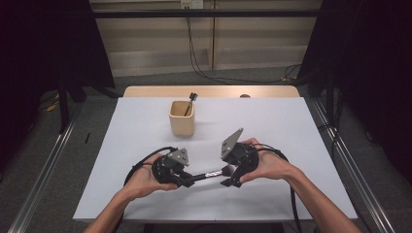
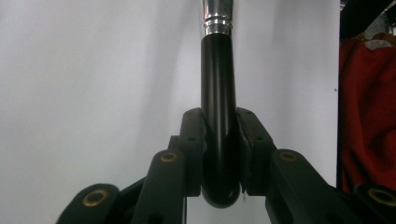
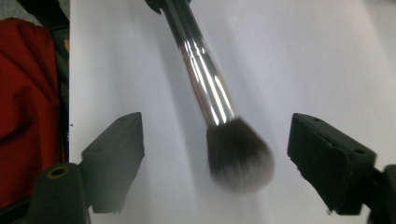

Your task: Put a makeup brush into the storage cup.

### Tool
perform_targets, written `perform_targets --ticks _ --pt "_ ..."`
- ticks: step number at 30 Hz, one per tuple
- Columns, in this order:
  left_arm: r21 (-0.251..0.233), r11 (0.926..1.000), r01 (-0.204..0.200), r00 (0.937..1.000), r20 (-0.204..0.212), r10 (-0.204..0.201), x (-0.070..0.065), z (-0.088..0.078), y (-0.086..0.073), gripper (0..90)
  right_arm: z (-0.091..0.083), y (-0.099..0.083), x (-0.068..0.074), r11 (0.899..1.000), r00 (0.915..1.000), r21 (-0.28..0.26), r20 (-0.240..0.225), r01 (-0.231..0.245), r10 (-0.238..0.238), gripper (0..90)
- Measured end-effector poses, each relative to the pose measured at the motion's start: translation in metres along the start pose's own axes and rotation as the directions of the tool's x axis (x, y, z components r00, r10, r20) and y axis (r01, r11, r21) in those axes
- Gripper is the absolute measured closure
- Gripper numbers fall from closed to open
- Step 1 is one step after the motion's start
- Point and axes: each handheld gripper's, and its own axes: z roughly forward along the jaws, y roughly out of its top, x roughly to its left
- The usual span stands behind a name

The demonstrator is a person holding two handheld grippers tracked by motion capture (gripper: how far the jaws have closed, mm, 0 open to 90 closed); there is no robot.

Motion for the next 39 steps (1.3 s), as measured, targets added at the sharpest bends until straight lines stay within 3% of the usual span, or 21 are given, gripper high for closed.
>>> perform_targets --ticks 11,19,28,32,34,38,39 --pt "-0.033 0.9982 0.05 0.9983 -0.028 -0.051 0.003 -0.009 -0.014 74.6 -0.006 -0.017 -0.006 0.993 0.9927 -0.071 0.072 -0.091 0.096 7.9" --pt "-0.074 0.9935 0.087 0.9945 -0.052 -0.091 0.006 -0.018 -0.026 74.6 -0.013 -0.026 -0.006 0.978 0.9801 -0.152 0.116 -0.143 0.161 5.4" --pt "-0.136 0.9828 0.125 0.9886 -0.067 -0.135 0.007 -0.03 -0.034 74.6 -0.013 -0.039 -0.005 0.963 0.9742 -0.198 0.091 -0.185 0.206 4.8" --pt "-0.145 0.9814 0.126 0.987 -0.081 -0.139 0.005 -0.032 -0.037 74.6 -0.012 -0.047 -0.002 0.954 0.9768 -0.231 0.053 -0.19 0.207 3.6" --pt "-0.144 0.9802 0.136 0.9847 -0.09 -0.149 0.003 -0.031 -0.039 74.6 -0.011 -0.05 -0.002 0.949 0.9741 -0.237 0.037 -0.208 0.223 3.0" --pt "-0.157 0.9762 0.15 0.9817 -0.094 -0.166 0.002 -0.031 -0.044 74.7 -0.012 -0.055 0.003 0.939 0.9682 -0.269 0.068 -0.215 0.241 3.0" --pt "-0.161 0.9749 0.154 0.9799 -0.102 -0.172 0.002 -0.032 -0.045 74.7 -0.012 -0.056 0.004 0.934 0.9672 -0.277 0.055 -0.224 0.248 3.1"
